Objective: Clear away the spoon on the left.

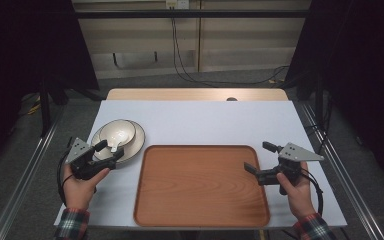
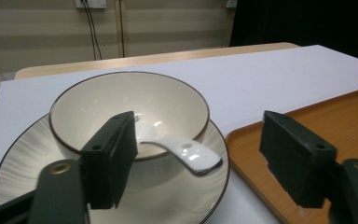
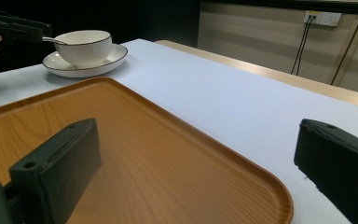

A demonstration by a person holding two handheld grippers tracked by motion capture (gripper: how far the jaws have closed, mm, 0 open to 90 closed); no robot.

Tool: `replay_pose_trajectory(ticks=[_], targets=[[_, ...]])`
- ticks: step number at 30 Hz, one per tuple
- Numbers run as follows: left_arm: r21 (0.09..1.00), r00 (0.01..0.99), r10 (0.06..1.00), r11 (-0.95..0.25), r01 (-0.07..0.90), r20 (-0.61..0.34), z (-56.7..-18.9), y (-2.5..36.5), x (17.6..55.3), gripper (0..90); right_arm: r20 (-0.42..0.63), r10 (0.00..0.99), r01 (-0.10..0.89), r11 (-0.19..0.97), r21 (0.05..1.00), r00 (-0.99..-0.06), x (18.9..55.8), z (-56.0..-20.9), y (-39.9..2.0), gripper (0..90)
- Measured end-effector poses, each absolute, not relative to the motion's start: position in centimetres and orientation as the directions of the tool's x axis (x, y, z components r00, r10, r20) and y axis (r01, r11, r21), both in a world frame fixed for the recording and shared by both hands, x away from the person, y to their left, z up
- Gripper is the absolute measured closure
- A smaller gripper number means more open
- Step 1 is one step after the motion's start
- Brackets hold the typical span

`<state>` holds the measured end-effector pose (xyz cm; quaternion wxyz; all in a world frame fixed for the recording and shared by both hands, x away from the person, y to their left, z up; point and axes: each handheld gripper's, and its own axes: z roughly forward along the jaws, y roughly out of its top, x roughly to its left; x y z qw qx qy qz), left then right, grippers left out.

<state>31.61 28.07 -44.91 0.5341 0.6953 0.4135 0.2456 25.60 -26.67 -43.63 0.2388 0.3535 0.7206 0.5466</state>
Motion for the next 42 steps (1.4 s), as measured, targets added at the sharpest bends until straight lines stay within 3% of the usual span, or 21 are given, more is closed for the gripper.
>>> replay_pose_trajectory(ticks=[14,20,42], targets=[[0.938,0.519,0.852,-0.125,0.324,-0.066,-45.42,28.58,31.37,45.0,0.040,0.765,0.245,0.155,0.957,-0.642,25.66,-43.65,-26.57,0.0],[0.938,0.518,0.849,-0.091,0.335,-0.102,-45.44,28.47,31.40,53.7,0.040,0.764,0.244,0.155,0.957,-0.644,25.65,-43.65,-26.58,0.0],[0.931,0.496,0.855,-0.044,0.362,-0.152,-45.50,29.13,31.39,69.2,0.039,0.762,0.249,0.163,0.955,-0.647,25.65,-43.73,-26.45,0.1]])
